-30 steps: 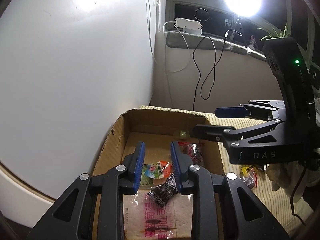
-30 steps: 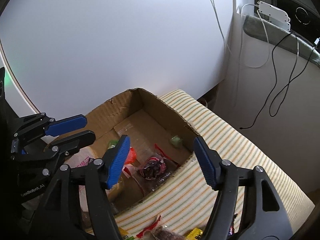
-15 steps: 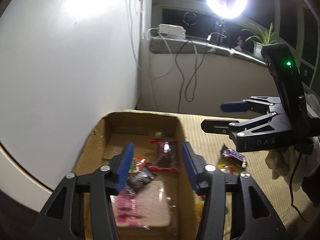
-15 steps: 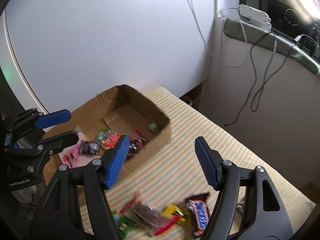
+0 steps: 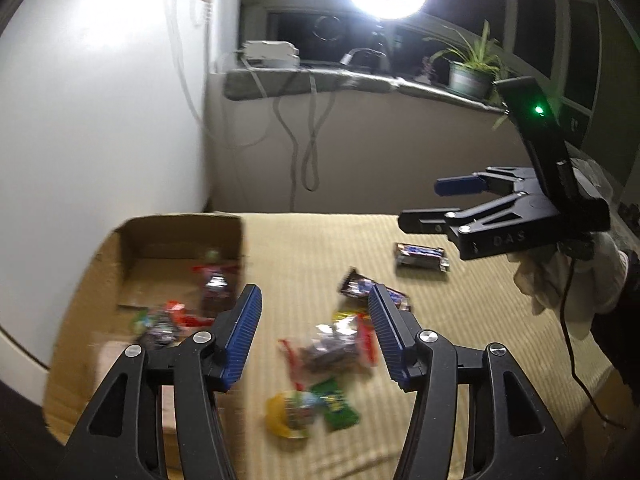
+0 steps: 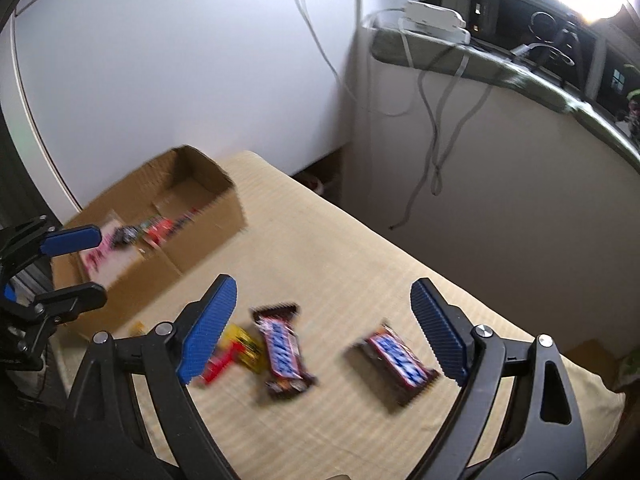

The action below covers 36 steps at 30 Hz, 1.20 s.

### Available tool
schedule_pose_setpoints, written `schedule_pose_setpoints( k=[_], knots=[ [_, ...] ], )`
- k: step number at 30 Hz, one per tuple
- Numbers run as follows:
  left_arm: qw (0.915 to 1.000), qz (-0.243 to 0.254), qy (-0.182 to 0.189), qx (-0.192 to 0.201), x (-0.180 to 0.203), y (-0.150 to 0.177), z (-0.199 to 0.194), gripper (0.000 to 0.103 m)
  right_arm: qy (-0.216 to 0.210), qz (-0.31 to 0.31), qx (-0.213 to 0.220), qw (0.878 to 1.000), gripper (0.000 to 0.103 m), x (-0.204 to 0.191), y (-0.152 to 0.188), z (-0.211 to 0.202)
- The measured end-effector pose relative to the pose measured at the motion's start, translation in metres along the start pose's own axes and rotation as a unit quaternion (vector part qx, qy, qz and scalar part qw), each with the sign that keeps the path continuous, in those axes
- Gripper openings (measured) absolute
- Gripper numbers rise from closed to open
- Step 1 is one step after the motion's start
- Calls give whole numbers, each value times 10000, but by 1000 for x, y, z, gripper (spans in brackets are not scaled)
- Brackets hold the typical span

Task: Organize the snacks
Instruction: 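Move both open grippers to the two Snickers bars on the bedspread, then grasp a Snickers bar with the left gripper while the right grasps the other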

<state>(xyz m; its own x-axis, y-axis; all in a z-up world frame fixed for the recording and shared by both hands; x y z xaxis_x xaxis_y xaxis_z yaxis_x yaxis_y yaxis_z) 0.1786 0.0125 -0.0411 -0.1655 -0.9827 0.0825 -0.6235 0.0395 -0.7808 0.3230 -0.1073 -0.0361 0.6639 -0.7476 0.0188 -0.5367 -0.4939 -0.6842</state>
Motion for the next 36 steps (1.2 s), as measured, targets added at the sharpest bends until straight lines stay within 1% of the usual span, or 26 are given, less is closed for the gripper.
schedule_pose_setpoints(
  k=[2,5,9,13,17,19,24,27,29,31,35,36],
  knots=[
    [9999,7,142,-91,13,2,8,55,57,27,-61,10000,91,15,8,-1],
    [9994,83,255,-240,30,7,23,55,84,36,-177,9998,91,30,19,2],
    [9977,-10,498,-470,45,13,42,55,127,-24,-351,9993,91,42,32,13],
    [9959,-71,565,-701,49,18,65,55,110,-96,-498,9987,91,49,45,27],
    [9945,-113,555,-882,48,19,83,55,51,-194,-615,9979,90,51,53,40],
    [9937,-152,544,-968,47,20,93,55,-21,-227,-662,9975,84,51,56,45],
    [9921,-110,492,-1146,50,21,108,55,-96,-287,-713,9970,81,49,59,54],
    [9914,-92,491,-1208,54,21,115,55,-111,-345,-756,9965,74,47,60,58],
    [9913,-58,486,-1223,57,20,118,55,-117,-353,-795,9961,71,47,61,62],
    [9912,-14,467,-1239,60,18,122,55,-120,-328,-827,9960,65,48,62,65],
    [9908,128,428,-1277,69,16,129,55,-158,-248,-862,9958,59,50,63,70],
    [9907,163,410,-1291,71,16,131,55,-163,-241,-872,9958,54,51,64,71]
  ],
)
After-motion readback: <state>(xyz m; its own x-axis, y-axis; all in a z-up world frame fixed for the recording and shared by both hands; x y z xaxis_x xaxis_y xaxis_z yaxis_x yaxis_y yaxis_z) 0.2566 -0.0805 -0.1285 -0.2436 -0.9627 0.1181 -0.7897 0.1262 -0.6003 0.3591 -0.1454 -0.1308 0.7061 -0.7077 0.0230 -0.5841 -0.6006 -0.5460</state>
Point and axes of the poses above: each gripper's, at about its wrist camera, not at the fingertips, and z roughly the way its jaws point, x to its right, y to its underside, the point moved 8 cm from there along z, roughly the way its jaws point, and after that the axes turned 1 degree about y, right-handed, at the moved point
